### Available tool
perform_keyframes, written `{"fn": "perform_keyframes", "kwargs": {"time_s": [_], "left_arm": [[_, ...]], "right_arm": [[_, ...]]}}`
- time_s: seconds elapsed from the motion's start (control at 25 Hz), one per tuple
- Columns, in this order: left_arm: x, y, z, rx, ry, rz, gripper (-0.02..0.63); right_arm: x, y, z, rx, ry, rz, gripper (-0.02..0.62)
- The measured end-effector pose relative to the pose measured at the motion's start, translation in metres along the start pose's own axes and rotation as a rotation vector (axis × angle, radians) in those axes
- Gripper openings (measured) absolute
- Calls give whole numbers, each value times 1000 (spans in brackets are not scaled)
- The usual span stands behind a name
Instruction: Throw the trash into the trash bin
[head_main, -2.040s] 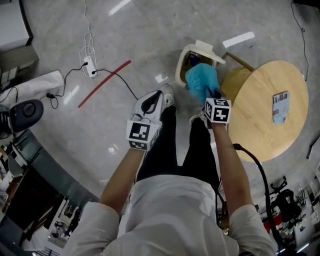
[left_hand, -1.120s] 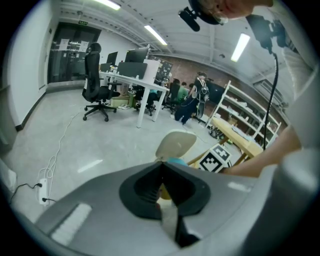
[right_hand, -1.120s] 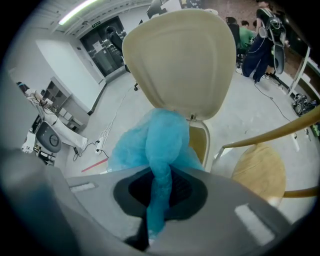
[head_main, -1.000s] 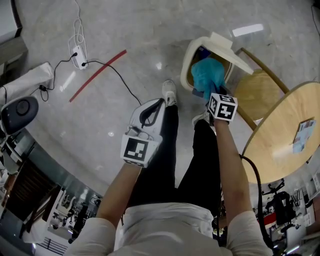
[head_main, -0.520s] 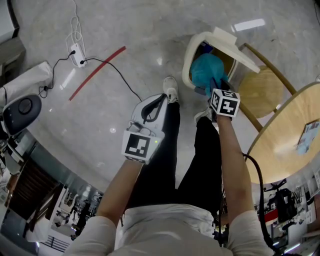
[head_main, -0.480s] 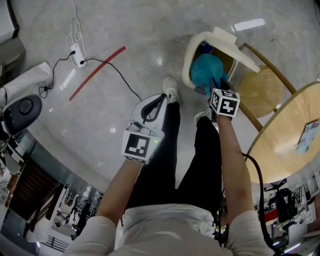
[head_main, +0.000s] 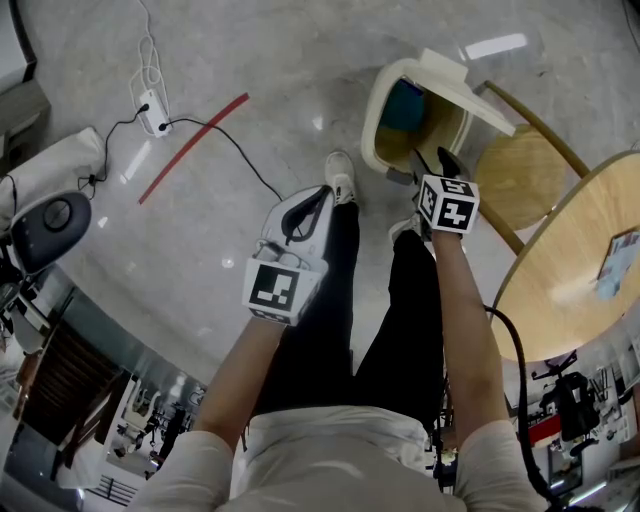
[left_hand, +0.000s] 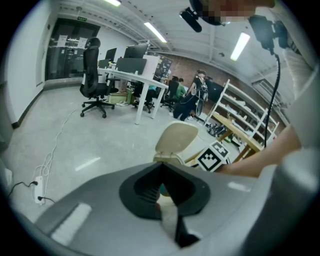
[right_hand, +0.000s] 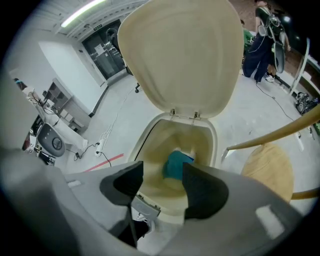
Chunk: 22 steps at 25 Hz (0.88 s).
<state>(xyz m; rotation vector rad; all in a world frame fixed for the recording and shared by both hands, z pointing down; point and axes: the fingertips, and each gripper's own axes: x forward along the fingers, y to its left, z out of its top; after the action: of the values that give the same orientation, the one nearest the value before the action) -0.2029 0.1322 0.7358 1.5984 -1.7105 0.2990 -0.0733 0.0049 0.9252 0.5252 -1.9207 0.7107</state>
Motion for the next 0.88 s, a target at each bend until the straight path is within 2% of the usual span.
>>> {"fn": "perform_keyframes", "kwargs": {"time_s": [0.12, 0.4, 0.72, 0.88], "left_arm": [[0, -3, 0, 33, -15, -13, 5], [-7, -18, 14, 27, -29, -12, 5], [-24, -45, 34, 42, -32, -18, 5], [-35, -61, 44, 37, -30, -23, 6]], "right_arm": [[-6, 1, 1, 2, -8, 2, 247], [-38, 10, 12, -14, -38, 11, 223], [-96, 28, 34, -61, -96, 31, 99], [-128, 35, 39, -83, -110, 40, 82]]}}
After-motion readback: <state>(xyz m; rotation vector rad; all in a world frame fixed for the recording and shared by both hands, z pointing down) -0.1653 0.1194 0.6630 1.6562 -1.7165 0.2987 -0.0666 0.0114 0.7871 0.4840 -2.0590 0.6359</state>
